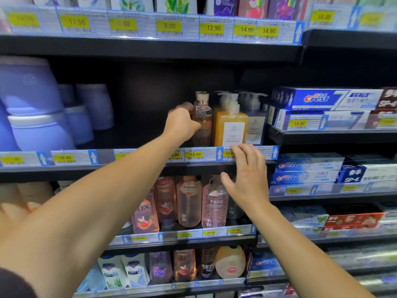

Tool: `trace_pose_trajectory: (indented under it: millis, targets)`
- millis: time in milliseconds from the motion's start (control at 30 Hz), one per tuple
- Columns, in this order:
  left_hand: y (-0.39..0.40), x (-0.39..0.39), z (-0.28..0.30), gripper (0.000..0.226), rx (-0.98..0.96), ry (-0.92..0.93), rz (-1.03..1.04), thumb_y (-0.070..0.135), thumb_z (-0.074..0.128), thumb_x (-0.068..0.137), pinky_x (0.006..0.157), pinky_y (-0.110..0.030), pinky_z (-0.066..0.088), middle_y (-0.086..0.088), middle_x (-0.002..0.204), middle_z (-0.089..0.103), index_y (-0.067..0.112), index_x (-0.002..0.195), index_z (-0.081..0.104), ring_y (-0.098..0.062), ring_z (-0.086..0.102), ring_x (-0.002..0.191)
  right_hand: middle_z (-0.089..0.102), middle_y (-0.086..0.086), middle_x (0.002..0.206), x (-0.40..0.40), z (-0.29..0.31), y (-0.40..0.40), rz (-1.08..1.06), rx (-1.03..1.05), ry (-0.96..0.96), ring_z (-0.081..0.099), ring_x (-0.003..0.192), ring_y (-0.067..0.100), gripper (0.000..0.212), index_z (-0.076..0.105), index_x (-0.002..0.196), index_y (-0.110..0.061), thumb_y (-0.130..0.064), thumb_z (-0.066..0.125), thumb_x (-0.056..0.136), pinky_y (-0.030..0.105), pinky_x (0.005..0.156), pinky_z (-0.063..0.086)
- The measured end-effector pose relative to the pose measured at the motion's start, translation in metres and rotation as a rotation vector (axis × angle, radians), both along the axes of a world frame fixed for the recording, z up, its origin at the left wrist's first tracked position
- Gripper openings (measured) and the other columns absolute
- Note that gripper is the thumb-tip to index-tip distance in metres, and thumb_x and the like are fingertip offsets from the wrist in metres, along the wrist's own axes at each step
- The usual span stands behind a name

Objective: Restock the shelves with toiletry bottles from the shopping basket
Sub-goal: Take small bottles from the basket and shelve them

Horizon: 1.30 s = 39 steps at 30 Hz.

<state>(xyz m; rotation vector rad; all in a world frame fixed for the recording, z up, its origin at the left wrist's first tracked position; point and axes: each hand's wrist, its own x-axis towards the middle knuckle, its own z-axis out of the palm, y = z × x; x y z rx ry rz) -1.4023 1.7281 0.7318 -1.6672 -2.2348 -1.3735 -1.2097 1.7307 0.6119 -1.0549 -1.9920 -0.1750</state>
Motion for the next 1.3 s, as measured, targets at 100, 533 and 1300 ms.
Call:
trace_pose_trajectory:
  millis: [100,533,1300]
  targets:
    - [0.004,0.001,0.001,0.046,-0.002,0.013,0.000,0.022,0.075,0.084,0.074,-0.025,0.044,-0.003,0.120,0.062,0.019,0.127,0.057,-0.016,0.059,0.102,0.037,0.001,0.145,0.000,0.000,0.000,0.002,-0.002,0.005,0.023,0.138,0.023,0.069,0.041,0.142,-0.019,-0.034,0.070,0.082,0.044,0.112,0.032]
    - [-0.032,-0.006,0.004,0.063,-0.099,0.136,-0.019,0.032,0.069,0.087,0.092,-0.031,0.048,-0.006,0.136,0.057,0.014,0.142,0.045,-0.020,0.058,0.114,0.033,0.003,0.150,-0.003,0.002,-0.021,0.027,-0.042,-0.030,0.020,0.143,0.024,0.070,0.039,0.144,-0.016,-0.035,0.068,0.084,0.045,0.117,0.026]
    - [-0.348,-0.139,-0.262,0.061,-0.353,0.369,-0.010,0.024,0.078,0.078,0.105,-0.045,0.042,-0.022,0.136,0.056,-0.001,0.131,0.058,-0.038,0.056,0.121,0.032,0.006,0.153,-0.177,-0.176,-0.208,0.537,-0.388,-0.513,0.022,0.144,0.026,0.073,0.037,0.147,-0.012,-0.037,0.066,0.085,0.042,0.119,0.019]
